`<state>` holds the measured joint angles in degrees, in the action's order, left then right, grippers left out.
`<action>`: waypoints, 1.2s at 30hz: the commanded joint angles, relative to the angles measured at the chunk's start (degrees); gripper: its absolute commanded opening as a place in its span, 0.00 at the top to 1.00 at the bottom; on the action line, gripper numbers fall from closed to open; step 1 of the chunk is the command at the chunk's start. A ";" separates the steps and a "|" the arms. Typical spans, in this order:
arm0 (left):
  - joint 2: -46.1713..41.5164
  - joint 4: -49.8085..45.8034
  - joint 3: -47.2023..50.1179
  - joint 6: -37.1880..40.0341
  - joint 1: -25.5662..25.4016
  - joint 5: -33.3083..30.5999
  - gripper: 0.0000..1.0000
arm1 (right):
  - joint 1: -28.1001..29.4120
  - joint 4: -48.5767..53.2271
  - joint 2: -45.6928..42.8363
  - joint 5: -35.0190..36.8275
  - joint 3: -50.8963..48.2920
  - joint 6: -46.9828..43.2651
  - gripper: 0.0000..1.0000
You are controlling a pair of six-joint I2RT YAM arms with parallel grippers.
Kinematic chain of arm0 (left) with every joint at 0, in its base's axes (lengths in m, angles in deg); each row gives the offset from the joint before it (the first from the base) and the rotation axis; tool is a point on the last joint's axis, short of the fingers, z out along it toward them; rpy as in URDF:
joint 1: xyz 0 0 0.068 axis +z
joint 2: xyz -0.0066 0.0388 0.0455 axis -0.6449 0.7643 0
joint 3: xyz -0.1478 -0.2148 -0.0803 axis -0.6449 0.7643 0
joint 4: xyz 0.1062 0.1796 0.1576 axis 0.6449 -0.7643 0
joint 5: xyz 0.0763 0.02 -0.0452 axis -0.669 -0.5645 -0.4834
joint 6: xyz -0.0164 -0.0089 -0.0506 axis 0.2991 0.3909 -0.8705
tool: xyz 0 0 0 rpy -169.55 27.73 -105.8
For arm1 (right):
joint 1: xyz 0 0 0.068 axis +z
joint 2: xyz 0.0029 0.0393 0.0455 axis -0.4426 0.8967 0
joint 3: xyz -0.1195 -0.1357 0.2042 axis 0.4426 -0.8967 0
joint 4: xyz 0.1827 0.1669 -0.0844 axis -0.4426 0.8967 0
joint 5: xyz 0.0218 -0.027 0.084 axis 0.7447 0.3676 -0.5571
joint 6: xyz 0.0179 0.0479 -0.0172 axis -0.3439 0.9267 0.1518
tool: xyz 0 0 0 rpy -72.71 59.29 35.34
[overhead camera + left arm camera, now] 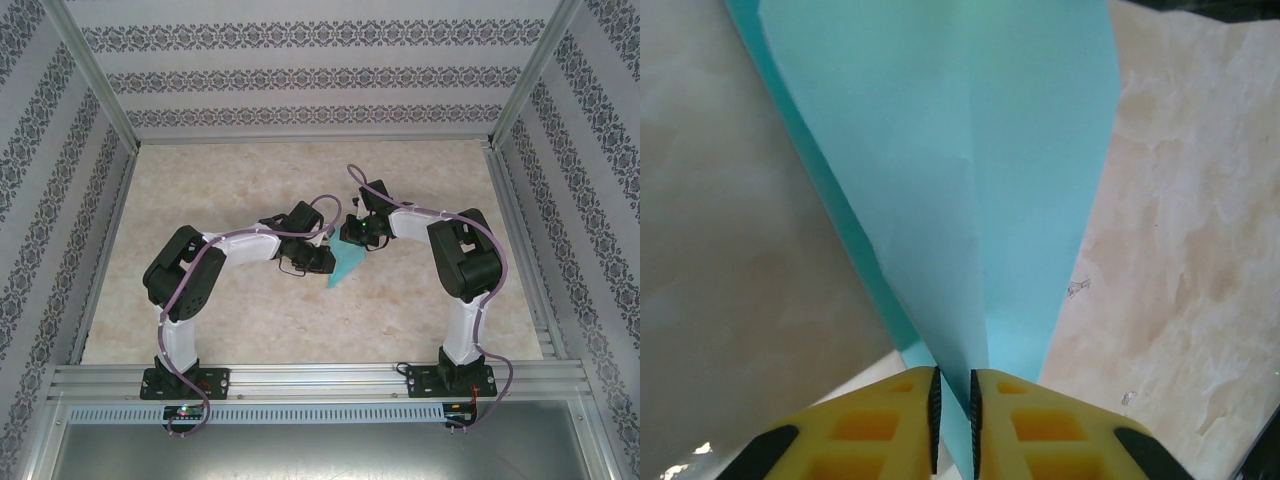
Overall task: Fold a paper plane with a square sheet of paper (pick it up from the middle)
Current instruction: Fourth fold the wing at the center of the table.
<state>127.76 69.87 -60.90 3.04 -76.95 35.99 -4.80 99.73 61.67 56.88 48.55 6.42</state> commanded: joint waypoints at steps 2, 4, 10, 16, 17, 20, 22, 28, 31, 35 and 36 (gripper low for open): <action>1.00 0.57 0.29 0.09 -0.69 -0.64 0.83 | -0.64 1.23 0.68 0.30 -1.68 -1.42 0.91; 1.39 0.53 0.41 0.06 -0.69 -0.54 0.84 | -0.68 1.23 0.68 0.18 -1.68 -1.36 0.91; 2.21 0.64 0.31 0.28 -0.65 -0.48 0.86 | -0.64 1.16 0.58 0.34 -1.86 -1.52 0.91; 2.86 0.45 0.29 0.57 -0.65 -0.78 0.87 | -0.67 1.00 0.49 0.18 -2.02 -1.51 0.91; 2.96 0.57 0.28 0.50 -0.67 -0.49 0.87 | -0.69 0.99 0.50 0.16 -2.03 -1.50 0.91; 3.22 0.73 0.42 0.66 -0.73 0.03 0.88 | -0.73 0.89 0.34 0.24 -2.03 -1.53 0.91; 3.23 0.61 0.39 0.84 -0.78 0.28 0.88 | -0.75 0.95 0.32 0.28 -1.96 -1.51 0.91; 3.58 0.32 0.15 1.15 -1.30 0.34 0.87 | -0.72 0.63 0.23 0.18 -2.21 -1.42 0.91; 3.54 0.33 -0.02 1.18 -1.52 0.41 0.87 | -0.73 0.79 0.14 0.18 -2.30 -1.40 0.91; 2.90 0.99 -0.08 0.65 -1.66 0.75 0.86 | -0.77 0.58 0.12 0.18 -2.48 -1.32 0.91; 2.63 1.25 0.06 0.43 -1.70 0.77 0.85 | -0.82 0.49 0.06 0.20 -2.56 -1.27 0.91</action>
<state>130.32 70.55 -60.90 3.06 -77.24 35.82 -5.17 98.61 61.54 56.05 47.79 6.40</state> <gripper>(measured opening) 0.148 0.087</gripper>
